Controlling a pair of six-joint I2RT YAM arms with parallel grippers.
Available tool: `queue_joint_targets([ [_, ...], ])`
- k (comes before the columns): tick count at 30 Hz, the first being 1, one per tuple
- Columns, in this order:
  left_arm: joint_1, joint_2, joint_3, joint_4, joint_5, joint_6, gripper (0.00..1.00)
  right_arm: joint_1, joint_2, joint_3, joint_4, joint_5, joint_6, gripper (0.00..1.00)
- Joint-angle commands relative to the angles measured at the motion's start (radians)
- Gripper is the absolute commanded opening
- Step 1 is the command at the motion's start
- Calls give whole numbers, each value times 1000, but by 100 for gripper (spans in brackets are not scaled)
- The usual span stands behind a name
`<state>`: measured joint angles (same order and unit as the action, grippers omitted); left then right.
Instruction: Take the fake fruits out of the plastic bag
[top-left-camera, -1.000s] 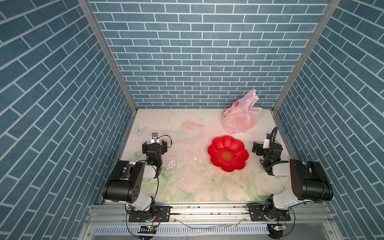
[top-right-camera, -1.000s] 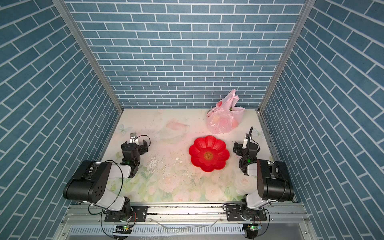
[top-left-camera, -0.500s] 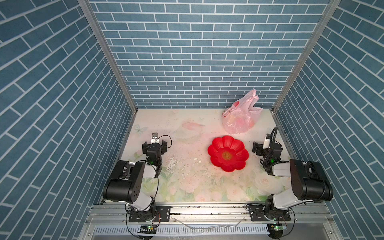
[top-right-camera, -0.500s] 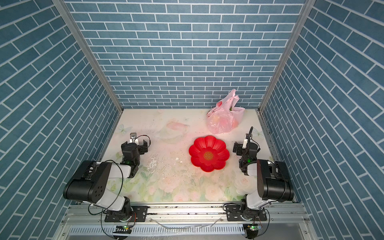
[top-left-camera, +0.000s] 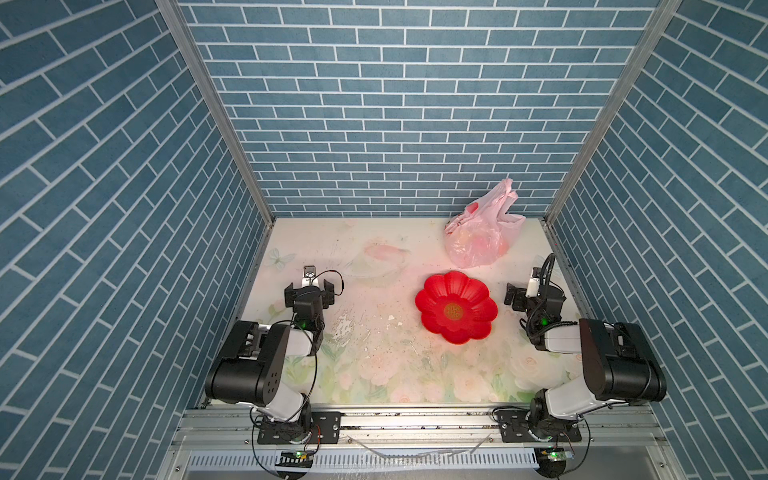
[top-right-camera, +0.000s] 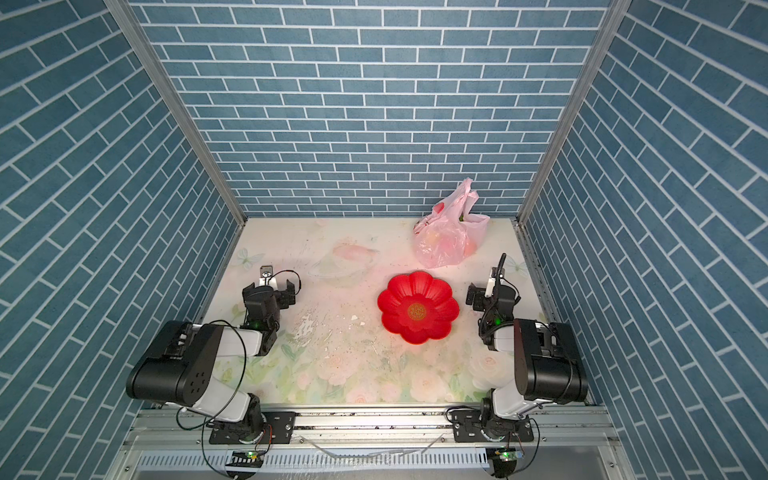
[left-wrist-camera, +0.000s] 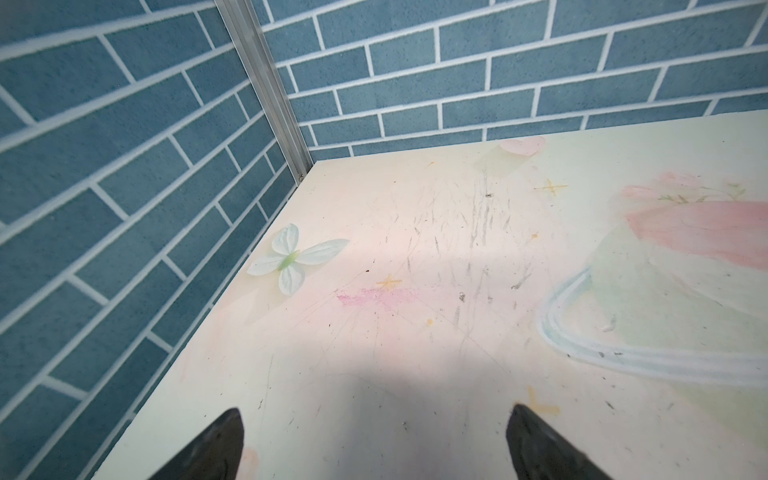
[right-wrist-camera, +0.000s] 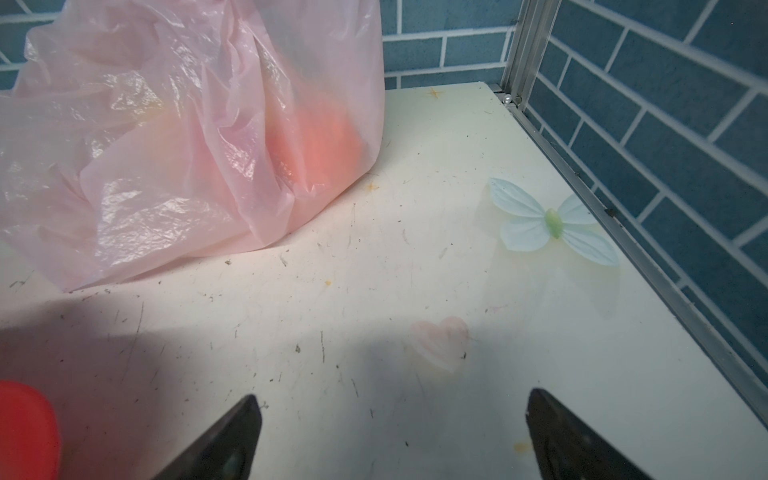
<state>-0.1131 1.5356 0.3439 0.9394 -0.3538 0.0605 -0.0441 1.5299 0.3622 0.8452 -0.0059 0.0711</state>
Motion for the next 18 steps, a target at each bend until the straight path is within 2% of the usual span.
queue_joint_targets([
  [1, 7, -1, 13, -4, 4, -5, 99, -1, 12, 33, 13, 10, -21, 99],
  [11, 7, -36, 12, -28, 22, 4, 99, -2, -18, 44, -28, 36, -10, 99],
  [15, 7, -132, 79, -232, -14, -7, 99, -2, -141, 179, -373, 121, 37, 99],
  [18, 7, -225, 144, -401, -35, -28, 99, -2, -198, 282, -611, 182, 166, 99],
])
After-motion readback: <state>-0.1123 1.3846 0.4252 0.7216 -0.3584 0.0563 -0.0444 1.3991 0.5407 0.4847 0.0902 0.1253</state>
